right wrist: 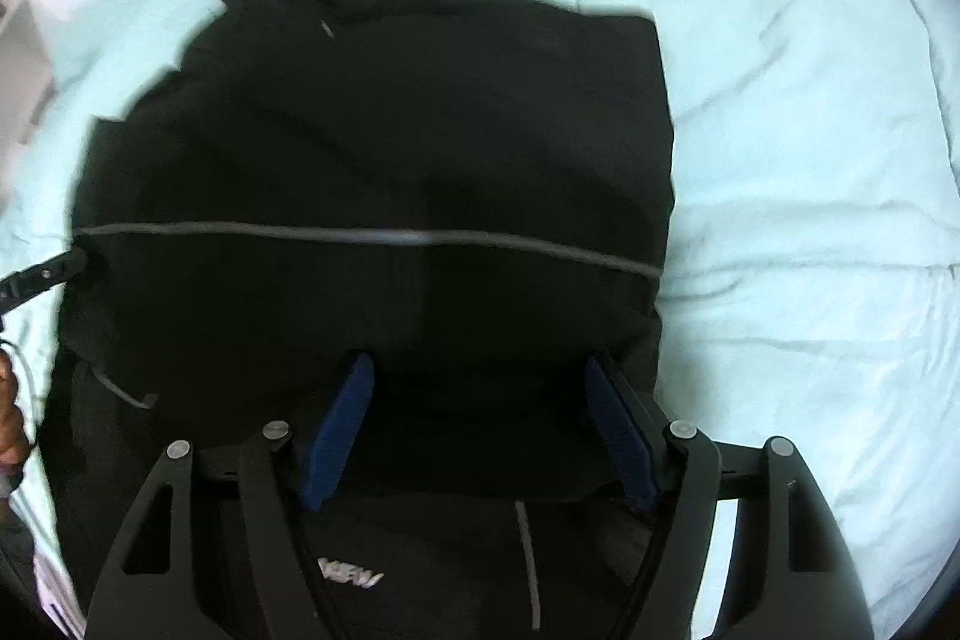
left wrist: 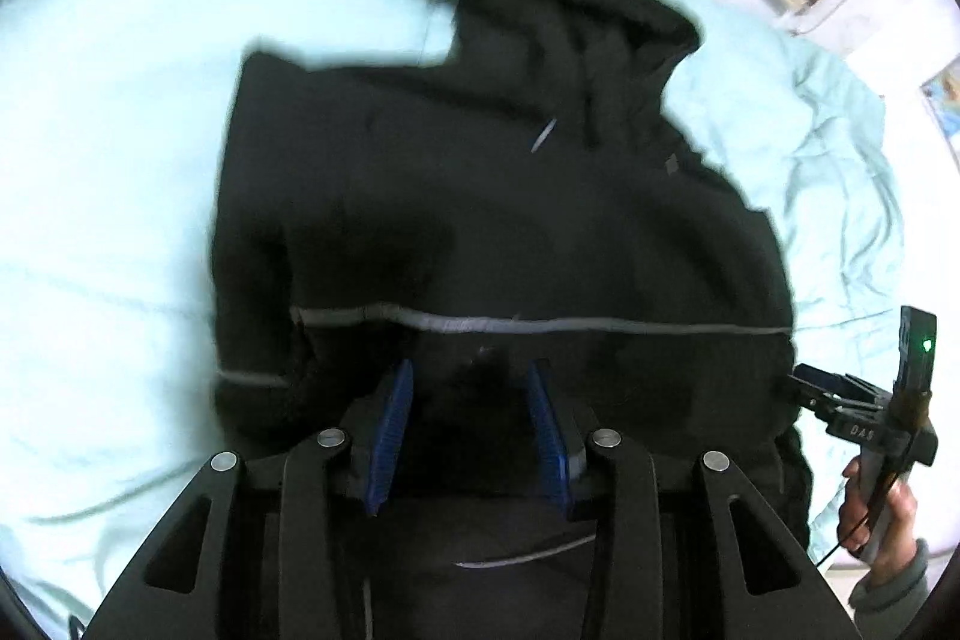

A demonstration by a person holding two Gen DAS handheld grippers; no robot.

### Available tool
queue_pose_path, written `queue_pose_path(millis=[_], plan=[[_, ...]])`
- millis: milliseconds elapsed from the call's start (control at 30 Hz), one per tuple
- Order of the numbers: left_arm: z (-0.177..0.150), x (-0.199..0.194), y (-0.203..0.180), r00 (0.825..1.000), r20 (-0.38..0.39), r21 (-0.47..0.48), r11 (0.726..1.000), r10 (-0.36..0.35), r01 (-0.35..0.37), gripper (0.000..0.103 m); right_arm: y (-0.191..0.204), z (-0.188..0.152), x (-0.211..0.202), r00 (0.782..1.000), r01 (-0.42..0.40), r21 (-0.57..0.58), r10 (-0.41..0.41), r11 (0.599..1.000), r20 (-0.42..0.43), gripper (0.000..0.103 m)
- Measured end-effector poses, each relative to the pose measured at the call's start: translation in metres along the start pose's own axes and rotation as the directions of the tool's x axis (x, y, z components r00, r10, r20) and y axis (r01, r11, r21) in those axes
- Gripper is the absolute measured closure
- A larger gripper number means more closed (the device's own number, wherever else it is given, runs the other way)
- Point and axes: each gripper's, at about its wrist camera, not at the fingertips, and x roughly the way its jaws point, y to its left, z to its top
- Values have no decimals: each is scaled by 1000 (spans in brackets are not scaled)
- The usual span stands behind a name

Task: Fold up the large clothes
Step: 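Grasp the jacket hood with both tools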

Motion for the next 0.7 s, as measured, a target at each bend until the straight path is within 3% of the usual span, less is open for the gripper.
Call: queue_pose_path(millis=[67,200,300,367,500,700], plan=[[13,-16,-5,999,43,12,1000,-9,8,62,6,16,-19,998,-26,-15,26,1000,53,27],[71,-31,-11,991,134,41,999,-9,4,62,18,63,-48,983,-4,-66,16,998,180,26],[111,-30,-11,983,185,48,999,0,-9,62,22,111,-43,968,7,-62,9,998,251,26],[143,-21,-11,978,208,43,999,-9,0,62,23,141,-36,958,-27,-45,39,999,285,26],[194,10,-11,977,212,36,999,-23,15,62,19,204,-13,941,-123,27,108,992,322,26],[241,70,3,986,165,-6,1000,-1,2,62,20,254,33,944,-147,64,121,987,308,26]])
